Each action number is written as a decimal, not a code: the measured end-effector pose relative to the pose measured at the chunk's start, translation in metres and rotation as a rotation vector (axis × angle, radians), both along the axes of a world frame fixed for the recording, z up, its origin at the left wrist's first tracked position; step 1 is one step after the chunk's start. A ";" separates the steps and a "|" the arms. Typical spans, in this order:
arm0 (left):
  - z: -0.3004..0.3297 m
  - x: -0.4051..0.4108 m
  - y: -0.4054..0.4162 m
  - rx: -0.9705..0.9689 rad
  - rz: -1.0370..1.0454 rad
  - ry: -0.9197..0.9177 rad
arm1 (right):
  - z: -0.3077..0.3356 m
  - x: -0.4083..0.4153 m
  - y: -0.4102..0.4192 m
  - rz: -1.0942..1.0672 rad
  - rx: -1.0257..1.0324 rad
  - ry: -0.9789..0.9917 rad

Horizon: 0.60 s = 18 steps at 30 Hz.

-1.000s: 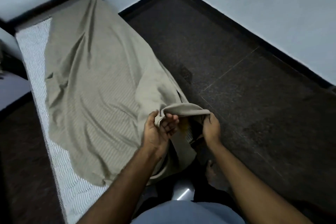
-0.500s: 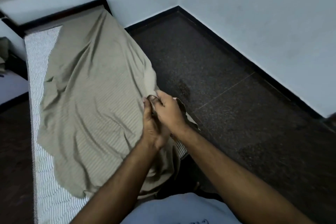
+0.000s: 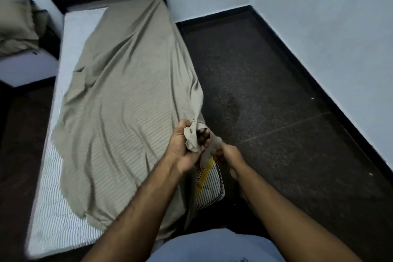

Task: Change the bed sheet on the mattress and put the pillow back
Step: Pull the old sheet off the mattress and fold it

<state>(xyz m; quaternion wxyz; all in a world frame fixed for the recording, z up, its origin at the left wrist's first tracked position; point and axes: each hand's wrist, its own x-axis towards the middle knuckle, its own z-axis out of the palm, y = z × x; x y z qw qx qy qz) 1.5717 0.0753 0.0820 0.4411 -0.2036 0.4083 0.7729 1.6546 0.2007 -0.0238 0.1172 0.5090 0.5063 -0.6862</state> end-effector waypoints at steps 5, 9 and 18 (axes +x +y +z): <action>0.014 0.004 0.058 0.058 0.122 0.003 | -0.009 -0.057 0.066 0.052 -0.555 0.003; 0.027 -0.002 0.087 0.130 0.293 0.031 | 0.004 -0.105 0.099 0.022 -0.457 0.023; 0.012 0.005 0.122 -0.082 0.258 0.188 | 0.041 -0.116 0.147 0.222 0.108 0.436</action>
